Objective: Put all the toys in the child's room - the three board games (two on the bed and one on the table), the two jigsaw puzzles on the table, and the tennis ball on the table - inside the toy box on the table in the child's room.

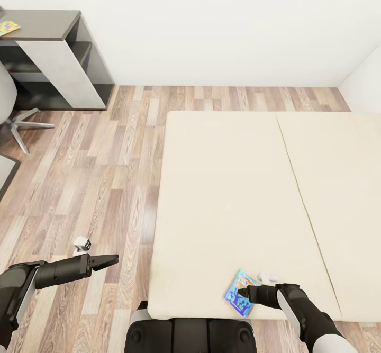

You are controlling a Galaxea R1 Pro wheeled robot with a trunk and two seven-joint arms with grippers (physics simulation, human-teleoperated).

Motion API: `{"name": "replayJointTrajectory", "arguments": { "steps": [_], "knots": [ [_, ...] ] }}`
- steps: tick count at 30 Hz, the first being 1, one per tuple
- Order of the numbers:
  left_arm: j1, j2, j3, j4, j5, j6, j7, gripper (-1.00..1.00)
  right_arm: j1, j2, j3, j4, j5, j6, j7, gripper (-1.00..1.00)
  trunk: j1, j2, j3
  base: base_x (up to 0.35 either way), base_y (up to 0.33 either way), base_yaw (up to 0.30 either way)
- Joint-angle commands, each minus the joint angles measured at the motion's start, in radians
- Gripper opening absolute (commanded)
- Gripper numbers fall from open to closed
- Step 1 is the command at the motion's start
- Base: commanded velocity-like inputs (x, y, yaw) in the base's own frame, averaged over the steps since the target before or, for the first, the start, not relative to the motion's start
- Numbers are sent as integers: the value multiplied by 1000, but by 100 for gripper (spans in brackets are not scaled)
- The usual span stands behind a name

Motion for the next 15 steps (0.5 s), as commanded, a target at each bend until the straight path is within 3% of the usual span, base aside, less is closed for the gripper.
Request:
{"name": "replayJointTrajectory", "arguments": {
  "steps": [1,15],
  "knots": [
    [0,0,0,0,-1,11,-4,100,0,0,0,-1,-9,6,-1,100,1,-2,-2,0,0,0],
    [0,0,0,1,-1,11,-4,100,-1,19,2,-1,-9,-32,-2,100,1,-2,-4,0,0,0]
  ]
}}
